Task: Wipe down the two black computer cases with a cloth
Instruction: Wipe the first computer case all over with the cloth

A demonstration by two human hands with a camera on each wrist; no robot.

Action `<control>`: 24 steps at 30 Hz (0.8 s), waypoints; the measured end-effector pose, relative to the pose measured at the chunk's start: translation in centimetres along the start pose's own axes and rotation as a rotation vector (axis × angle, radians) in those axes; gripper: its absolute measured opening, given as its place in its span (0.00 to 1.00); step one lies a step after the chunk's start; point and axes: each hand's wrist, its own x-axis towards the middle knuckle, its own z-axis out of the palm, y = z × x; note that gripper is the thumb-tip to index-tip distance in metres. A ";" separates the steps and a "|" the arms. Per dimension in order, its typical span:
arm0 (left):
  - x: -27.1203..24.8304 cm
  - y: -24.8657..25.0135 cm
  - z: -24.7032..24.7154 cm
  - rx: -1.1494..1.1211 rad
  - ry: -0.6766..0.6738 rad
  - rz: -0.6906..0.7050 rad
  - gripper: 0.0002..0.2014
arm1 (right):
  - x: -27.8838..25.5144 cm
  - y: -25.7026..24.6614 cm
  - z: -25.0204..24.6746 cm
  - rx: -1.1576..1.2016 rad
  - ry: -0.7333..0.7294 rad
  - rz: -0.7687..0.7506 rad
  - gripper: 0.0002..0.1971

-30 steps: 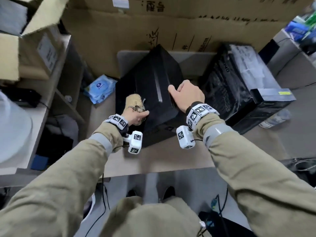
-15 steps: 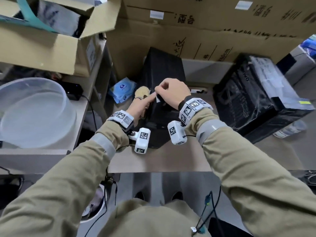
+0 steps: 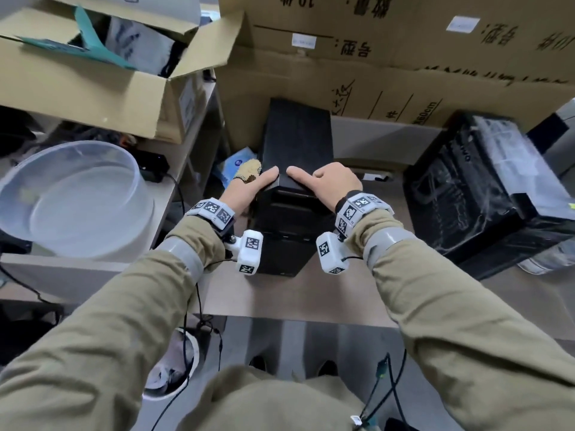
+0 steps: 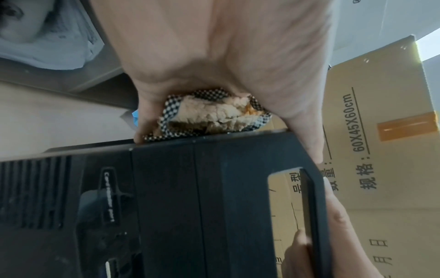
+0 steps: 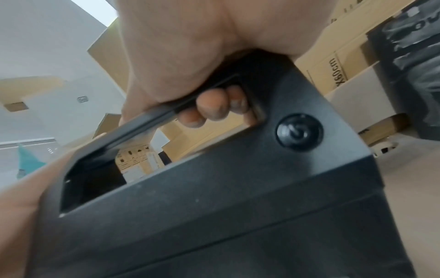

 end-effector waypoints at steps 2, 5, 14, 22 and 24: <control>0.0 -0.3 -0.1 -0.012 0.001 -0.009 0.27 | -0.3 -0.2 0.2 -0.029 0.022 0.000 0.40; -0.2 -1.2 0.2 -0.034 0.018 -0.064 0.28 | -0.8 -0.4 0.8 -0.105 0.068 -0.014 0.41; 0.4 -1.7 2.3 -0.001 0.018 -0.092 0.30 | -0.5 1.5 0.1 -0.152 0.104 -0.010 0.42; 1.8 -1.1 2.8 0.015 0.025 -0.107 0.29 | 0.9 1.8 -0.4 -0.134 0.078 0.017 0.41; 1.6 -1.0 2.6 0.047 0.043 -0.086 0.32 | 1.1 1.7 -0.5 -0.106 0.047 0.027 0.41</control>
